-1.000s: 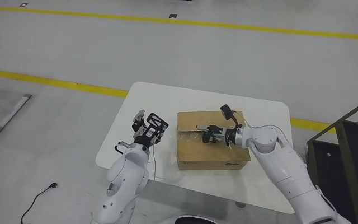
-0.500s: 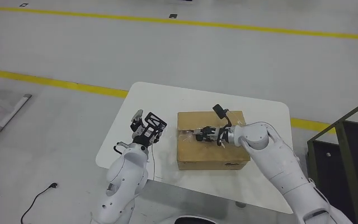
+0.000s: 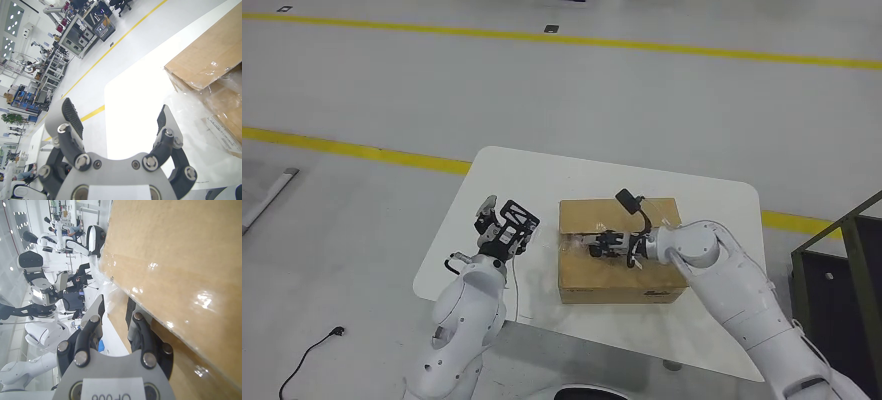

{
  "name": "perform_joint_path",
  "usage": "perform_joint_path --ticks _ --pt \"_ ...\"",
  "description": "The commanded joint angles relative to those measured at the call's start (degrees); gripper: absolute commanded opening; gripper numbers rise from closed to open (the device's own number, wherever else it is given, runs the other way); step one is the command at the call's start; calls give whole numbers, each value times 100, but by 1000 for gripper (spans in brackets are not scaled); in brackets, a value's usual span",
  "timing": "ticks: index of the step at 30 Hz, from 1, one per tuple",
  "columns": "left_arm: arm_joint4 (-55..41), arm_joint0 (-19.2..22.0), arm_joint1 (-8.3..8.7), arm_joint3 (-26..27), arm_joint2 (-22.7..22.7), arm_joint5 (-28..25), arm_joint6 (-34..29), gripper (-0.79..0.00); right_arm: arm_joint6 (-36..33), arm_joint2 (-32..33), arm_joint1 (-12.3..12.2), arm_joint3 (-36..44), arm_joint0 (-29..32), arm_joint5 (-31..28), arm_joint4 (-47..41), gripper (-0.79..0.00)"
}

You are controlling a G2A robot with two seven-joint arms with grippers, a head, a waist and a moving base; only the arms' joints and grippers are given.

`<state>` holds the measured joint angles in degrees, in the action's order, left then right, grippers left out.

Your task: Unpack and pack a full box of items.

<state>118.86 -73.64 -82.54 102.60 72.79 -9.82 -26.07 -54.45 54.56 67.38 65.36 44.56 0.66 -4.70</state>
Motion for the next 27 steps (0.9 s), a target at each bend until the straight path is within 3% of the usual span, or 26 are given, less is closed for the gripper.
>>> perform_joint_path --ticks 1,6,8,10,19,27 --pt "2 -3 1 -3 -1 14 -3 0 25 -48 19 -39 -25 17 29 -483" --pt "7 -31 8 14 22 38 -20 0 85 -172 78 -162 -124 43 84 -542" --pt "9 -42 12 25 38 44 -22 0 121 -222 104 -197 -172 53 105 -625" --pt "8 -50 16 36 55 47 -23 0 166 -278 133 -234 -228 56 145 -785" --pt "0 -65 32 56 114 48 -25 0 288 -304 204 -367 -364 -4 116 -785" --pt "-37 -28 39 -1 114 26 15 0 108 260 23 49 -211 -96 153 -785"
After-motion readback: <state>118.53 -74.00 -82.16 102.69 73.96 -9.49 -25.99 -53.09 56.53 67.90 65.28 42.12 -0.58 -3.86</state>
